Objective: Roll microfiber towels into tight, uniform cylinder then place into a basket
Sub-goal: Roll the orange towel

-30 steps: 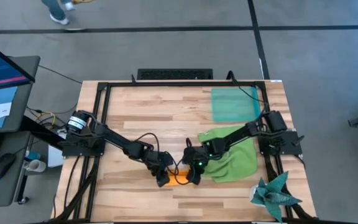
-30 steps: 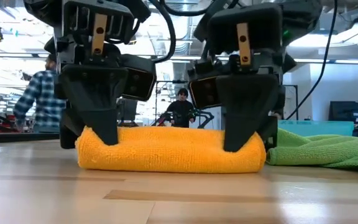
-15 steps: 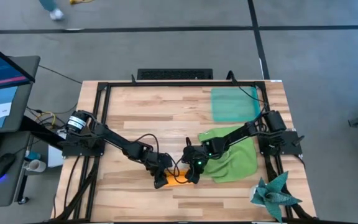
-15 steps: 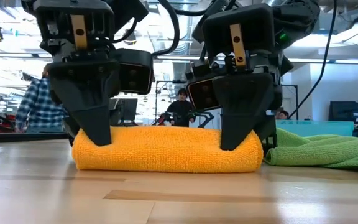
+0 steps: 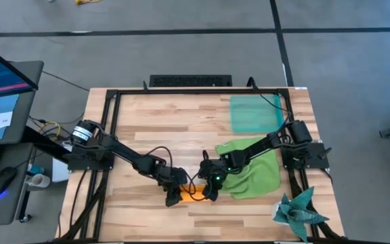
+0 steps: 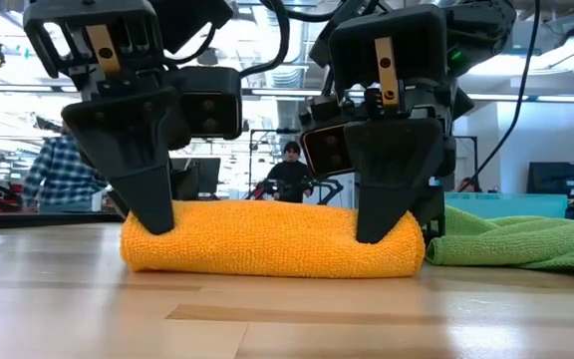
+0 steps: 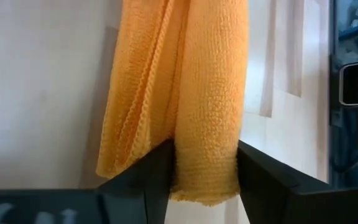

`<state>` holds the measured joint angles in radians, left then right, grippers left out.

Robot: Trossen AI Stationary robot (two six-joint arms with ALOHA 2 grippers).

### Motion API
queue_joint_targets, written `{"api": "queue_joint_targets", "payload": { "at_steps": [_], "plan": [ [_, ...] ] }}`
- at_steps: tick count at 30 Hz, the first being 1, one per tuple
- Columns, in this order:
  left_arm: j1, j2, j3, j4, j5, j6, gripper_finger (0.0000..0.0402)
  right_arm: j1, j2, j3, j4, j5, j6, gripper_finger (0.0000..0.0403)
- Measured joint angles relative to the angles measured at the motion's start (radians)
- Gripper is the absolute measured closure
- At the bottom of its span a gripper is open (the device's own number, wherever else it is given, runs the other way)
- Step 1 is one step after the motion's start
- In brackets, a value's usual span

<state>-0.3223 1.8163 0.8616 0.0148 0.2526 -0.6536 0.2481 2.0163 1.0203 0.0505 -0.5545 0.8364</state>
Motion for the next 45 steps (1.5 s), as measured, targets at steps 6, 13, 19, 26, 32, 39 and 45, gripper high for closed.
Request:
{"api": "queue_joint_targets", "payload": {
  "at_steps": [6,13,19,26,32,39,45],
  "plan": [
    [-0.013,-0.056,-0.003,-0.068,-0.034,0.008,0.0253,0.0,0.0,0.0,0.002,0.002,0.006,0.0346],
    [-0.06,-0.172,-0.005,-0.226,-0.208,0.015,0.0254,0.0,0.0,0.0,0.003,0.003,0.006,0.0346],
    [-0.167,-0.243,-0.002,-0.109,-0.303,0.194,0.0254,0.0,0.0,-0.001,0.005,0.003,0.008,0.0346],
    [-0.23,-0.194,0.0,0.094,-0.332,0.306,0.0254,-0.001,0.0,-0.001,0.007,0.004,0.01,0.0346],
    [-0.183,-0.077,0.0,0.193,-0.224,0.308,0.0254,-0.001,0.0,-0.001,0.007,0.005,0.01,0.0346],
    [-0.125,-0.048,0.0,0.174,-0.238,0.279,0.0254,-0.001,0.0,-0.001,0.007,0.004,0.011,0.0346],
    [-0.123,-0.048,0.001,0.101,-0.242,0.223,0.0254,-0.001,0.0,-0.001,0.008,0.004,0.012,0.0346]
  ]
}}
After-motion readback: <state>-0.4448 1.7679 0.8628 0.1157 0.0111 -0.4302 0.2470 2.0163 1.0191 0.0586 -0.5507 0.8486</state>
